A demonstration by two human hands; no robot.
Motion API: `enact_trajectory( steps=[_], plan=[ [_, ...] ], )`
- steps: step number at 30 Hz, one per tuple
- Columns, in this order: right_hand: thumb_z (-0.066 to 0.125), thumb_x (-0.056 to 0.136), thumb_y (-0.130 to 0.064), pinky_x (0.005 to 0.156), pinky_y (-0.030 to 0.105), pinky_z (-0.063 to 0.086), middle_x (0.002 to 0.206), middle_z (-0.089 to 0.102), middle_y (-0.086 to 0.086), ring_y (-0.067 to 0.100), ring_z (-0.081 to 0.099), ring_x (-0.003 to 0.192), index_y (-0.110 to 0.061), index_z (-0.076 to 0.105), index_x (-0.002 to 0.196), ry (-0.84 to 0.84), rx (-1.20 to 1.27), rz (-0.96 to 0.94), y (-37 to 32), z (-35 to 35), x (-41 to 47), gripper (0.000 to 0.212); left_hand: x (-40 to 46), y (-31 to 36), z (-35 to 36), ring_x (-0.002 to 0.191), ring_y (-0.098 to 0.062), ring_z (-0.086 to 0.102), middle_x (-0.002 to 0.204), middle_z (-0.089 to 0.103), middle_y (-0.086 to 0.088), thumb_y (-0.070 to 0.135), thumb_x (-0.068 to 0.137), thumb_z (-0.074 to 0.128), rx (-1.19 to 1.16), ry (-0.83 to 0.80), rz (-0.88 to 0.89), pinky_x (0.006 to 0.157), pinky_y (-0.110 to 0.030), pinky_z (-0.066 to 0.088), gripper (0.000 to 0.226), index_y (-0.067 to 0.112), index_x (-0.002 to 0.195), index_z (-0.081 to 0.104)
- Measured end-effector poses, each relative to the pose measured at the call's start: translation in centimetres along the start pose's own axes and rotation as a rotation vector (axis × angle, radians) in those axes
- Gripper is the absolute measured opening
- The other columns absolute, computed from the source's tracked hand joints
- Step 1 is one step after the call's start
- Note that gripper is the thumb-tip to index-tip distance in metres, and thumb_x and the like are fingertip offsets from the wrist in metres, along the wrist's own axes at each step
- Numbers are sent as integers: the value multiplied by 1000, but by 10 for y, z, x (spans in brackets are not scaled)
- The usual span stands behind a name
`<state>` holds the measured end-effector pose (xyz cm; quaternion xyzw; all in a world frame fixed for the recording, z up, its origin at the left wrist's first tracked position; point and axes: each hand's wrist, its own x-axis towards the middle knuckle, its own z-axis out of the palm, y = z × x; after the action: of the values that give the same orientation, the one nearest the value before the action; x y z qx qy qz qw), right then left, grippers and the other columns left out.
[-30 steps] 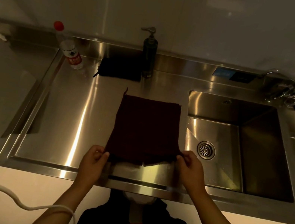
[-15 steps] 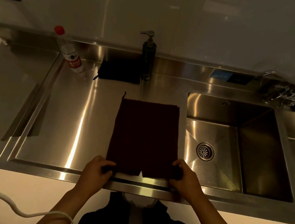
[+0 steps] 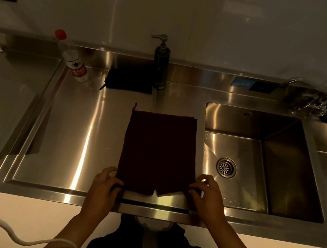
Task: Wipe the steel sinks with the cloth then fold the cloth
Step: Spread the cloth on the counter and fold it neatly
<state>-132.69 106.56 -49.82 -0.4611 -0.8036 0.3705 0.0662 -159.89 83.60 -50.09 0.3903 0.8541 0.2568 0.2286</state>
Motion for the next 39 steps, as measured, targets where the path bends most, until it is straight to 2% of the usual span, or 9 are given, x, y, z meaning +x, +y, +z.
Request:
enact_trajectory(
  steps=[4,7,10,16,21,25,29,34,39],
  plan=[
    [73,92,-15,97,12,39,121,61,-20,-6,52,109,-31,74,101,-16,58,-45,-12,-13,14,19,12,4,-12,113,3,52,125,62,17,10,96,71,-127,31,-11,102,-28,46,32,42,102,66],
    [69,95,-19,86,7,43,105,68,-19,-5,60,97,-34,72,106,-89,109,15,-22,-24,31,19,30,12,-24,100,7,61,108,67,24,15,99,68,-196,3,-25,92,-16,47,38,52,102,62],
    [67,96,-21,87,11,44,107,72,-12,0,63,99,-25,75,111,-103,121,21,-28,-34,54,17,54,17,-35,101,7,64,107,69,26,18,99,68,-218,2,-8,84,-4,45,29,45,107,68],
    [70,94,-19,87,16,46,103,72,-11,1,64,97,-23,75,109,-98,138,-16,-43,-51,106,16,112,24,-51,96,-3,69,104,75,12,19,97,71,-185,-15,26,81,-6,47,16,27,109,77],
    [71,94,-18,81,6,41,97,70,-11,-3,63,91,-20,76,106,-63,126,-41,-56,-60,153,13,159,32,-64,92,-1,68,98,74,14,18,97,70,-157,6,51,77,-5,44,13,25,106,77],
    [71,93,-17,87,22,48,101,73,-4,10,66,97,-15,76,108,-54,154,-26,-64,-66,186,15,192,38,-70,90,5,65,93,69,23,18,97,70,-146,30,79,77,-7,44,14,28,105,75],
    [71,93,-16,87,25,49,99,72,-3,13,67,97,-13,75,105,-31,140,-40,-67,-67,216,13,223,37,-70,90,7,65,92,68,24,17,97,70,-139,34,84,78,-7,44,12,27,103,75],
    [70,94,-15,87,30,52,93,72,-1,17,69,95,-11,74,101,-24,200,29,-65,-62,244,9,261,34,-64,91,-8,66,94,70,13,20,98,69,-114,12,47,78,-11,42,10,22,105,75],
    [67,96,-17,91,30,49,112,71,8,23,66,107,-8,71,115,-10,145,112,-61,-45,261,21,289,27,-48,100,-21,68,103,70,2,17,97,71,-109,-24,-49,78,-18,43,12,18,108,74]
  ],
)
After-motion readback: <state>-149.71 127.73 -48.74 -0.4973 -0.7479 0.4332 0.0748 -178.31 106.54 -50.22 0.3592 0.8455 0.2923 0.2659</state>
